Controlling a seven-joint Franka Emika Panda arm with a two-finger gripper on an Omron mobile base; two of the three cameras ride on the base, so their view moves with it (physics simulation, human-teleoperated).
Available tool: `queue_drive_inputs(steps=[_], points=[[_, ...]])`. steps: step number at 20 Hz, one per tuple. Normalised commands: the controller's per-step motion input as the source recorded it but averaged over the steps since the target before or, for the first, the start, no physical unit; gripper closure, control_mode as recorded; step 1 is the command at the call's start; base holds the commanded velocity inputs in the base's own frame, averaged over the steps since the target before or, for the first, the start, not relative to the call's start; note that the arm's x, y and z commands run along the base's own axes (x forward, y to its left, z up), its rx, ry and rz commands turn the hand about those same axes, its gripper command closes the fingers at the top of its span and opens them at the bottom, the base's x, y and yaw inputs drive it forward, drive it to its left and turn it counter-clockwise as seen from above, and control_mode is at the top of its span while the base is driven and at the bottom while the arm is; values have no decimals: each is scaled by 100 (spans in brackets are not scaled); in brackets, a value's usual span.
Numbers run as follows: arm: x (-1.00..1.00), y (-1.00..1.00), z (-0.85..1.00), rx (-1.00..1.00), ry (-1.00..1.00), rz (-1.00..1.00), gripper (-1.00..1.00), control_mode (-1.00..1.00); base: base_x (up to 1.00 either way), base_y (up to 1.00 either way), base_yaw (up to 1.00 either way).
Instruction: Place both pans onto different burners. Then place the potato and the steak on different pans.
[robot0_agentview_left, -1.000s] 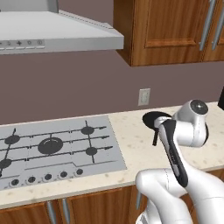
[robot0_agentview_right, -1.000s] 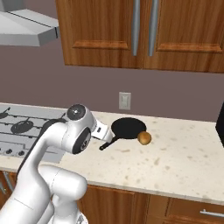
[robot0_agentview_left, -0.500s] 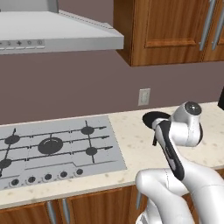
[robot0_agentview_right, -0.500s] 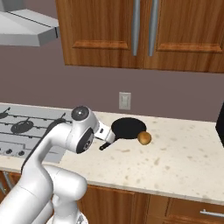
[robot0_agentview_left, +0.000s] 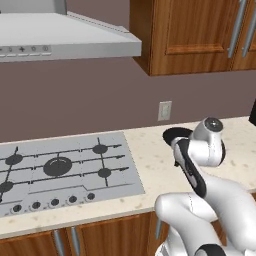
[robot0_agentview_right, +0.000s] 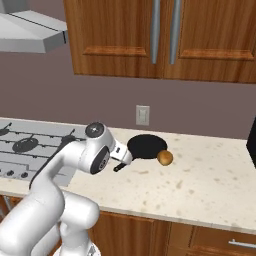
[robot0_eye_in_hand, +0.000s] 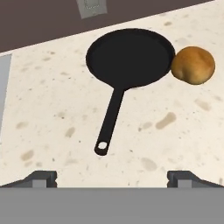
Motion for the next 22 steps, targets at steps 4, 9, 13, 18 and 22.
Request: queue_drive_inputs(steps=[4, 9, 13, 18, 22], points=[[31, -3, -13, 0, 3, 0, -100, -100, 0, 0, 0], [29, -5, -15, 0, 2, 0, -100, -100, 0, 0, 0], [31, -3, -13, 0, 1, 0, -100, -100, 0, 0, 0], [21, -5, -24, 0, 1, 0, -100, -100, 0, 0, 0], [8, -9, -33, 0, 1, 0, -100, -100, 0, 0, 0]])
